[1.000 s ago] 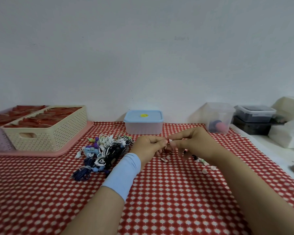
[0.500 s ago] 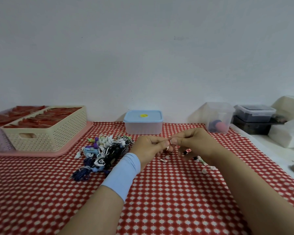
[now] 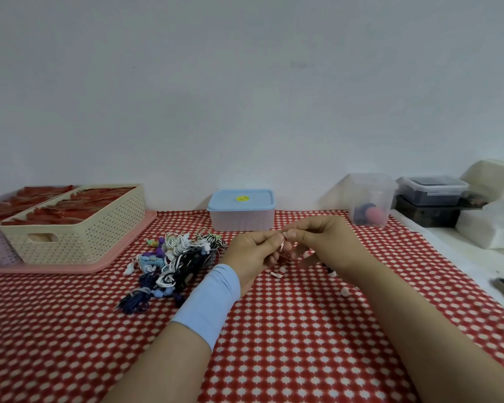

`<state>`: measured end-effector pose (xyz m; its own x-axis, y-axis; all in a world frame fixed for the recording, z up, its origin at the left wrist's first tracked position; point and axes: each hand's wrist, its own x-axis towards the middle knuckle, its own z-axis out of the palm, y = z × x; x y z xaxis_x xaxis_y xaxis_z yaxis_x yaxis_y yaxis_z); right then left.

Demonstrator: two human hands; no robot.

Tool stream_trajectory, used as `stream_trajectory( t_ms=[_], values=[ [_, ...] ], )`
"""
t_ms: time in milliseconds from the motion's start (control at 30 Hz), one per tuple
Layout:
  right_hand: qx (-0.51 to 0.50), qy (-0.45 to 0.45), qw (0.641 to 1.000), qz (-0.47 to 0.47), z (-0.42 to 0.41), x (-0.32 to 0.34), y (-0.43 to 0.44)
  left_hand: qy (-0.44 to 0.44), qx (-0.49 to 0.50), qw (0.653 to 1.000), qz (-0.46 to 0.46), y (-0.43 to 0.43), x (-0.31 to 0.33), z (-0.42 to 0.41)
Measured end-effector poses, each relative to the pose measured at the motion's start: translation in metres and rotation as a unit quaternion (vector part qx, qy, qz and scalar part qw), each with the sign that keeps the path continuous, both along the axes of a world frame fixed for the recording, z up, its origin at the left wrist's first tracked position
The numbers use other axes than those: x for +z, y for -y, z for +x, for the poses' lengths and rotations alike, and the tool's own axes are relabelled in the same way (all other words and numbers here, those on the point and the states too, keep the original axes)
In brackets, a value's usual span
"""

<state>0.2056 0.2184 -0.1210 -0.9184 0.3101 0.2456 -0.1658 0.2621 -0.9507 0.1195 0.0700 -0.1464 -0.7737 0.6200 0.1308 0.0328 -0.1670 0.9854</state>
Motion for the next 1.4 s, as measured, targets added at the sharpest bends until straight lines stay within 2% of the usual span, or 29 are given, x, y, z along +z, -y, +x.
stream_trajectory(
  t_ms=[100,300,567,800,967,1167,1267,1400],
  values=[
    [-0.008,0.002,1.000,0.028,-0.001,-0.001,0.000,-0.053,0.027,0.998,-0.038,0.001,-0.001,-0.001],
    [-0.007,0.006,0.997,0.077,0.001,0.000,-0.002,-0.075,0.073,0.992,-0.070,-0.001,-0.002,-0.005],
    [-0.024,-0.014,0.998,0.062,0.000,0.000,0.002,-0.120,0.106,0.986,-0.054,0.000,-0.002,-0.003],
    [-0.024,-0.019,0.993,0.114,0.000,0.000,-0.001,-0.076,0.091,0.991,-0.056,-0.001,-0.003,-0.003],
    [-0.029,-0.021,0.987,0.154,0.000,0.001,-0.002,-0.024,0.045,0.997,-0.060,-0.002,-0.005,-0.006],
    [-0.017,-0.024,0.984,0.178,0.001,0.003,-0.003,-0.011,0.016,0.998,-0.061,0.000,-0.004,-0.006],
    [-0.015,-0.014,0.989,0.146,0.003,0.005,-0.002,-0.017,0.023,0.998,-0.059,0.001,-0.006,-0.007],
    [0.016,0.043,0.999,-0.016,0.008,0.009,-0.001,-0.026,0.026,0.999,-0.032,0.002,-0.006,-0.011]
  ],
)
